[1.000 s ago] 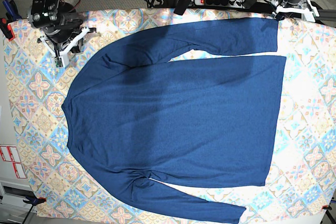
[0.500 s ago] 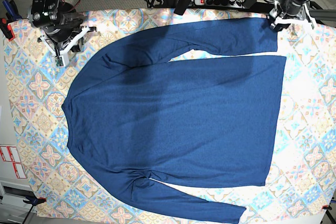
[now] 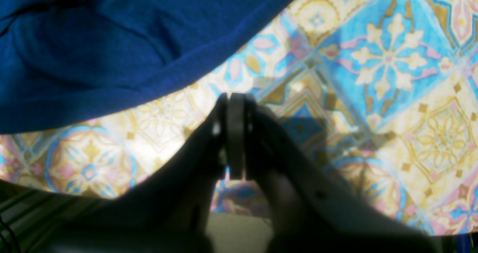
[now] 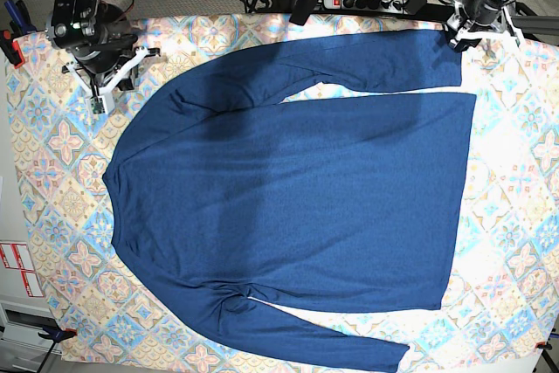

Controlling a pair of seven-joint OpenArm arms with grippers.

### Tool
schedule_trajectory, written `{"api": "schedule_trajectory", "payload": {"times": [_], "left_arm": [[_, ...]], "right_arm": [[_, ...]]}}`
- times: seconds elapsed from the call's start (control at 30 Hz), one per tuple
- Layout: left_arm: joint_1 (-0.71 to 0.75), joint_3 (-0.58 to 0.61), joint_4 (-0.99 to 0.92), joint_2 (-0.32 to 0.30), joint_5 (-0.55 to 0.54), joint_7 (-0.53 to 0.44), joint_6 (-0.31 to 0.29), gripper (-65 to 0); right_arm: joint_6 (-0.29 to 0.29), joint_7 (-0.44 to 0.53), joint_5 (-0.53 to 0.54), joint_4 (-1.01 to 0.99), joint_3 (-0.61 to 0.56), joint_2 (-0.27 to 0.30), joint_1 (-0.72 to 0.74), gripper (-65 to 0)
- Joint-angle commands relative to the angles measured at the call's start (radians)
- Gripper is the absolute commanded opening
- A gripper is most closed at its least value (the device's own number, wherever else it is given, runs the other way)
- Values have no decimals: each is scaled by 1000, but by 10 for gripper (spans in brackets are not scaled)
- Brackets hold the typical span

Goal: Fold the T-shirt properly
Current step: 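Grasp the shoulder edge with the left gripper and the collar corner with the right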

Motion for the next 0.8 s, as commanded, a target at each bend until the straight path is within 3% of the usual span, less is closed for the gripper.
{"api": "schedule_trajectory", "payload": {"times": [0.0, 0.1, 0.23, 0.37, 0.67, 0.77], "left_arm": [[1, 26, 2, -10, -6, 5, -4, -445], [-4, 72, 2, -11, -6, 4, -4, -547], [-4, 114, 2, -8, -7, 4, -6, -576], [-4, 118, 2, -8, -12, 4, -6, -650], [5, 85, 7, -10, -16, -4, -7, -650], [10, 49, 8, -8, -16, -1, -47, -650]], "right_arm": [[0, 14, 6, 13, 4, 11, 0, -648], [0, 14, 6, 13, 4, 11, 0, -648], [0, 14, 6, 15, -20, 11, 0, -648], [0, 14, 6, 16, -48, 12, 0, -648], [0, 11, 6, 16, -51, 12, 0, -650], [0, -52, 6, 10, -51, 12, 35, -648]]}}
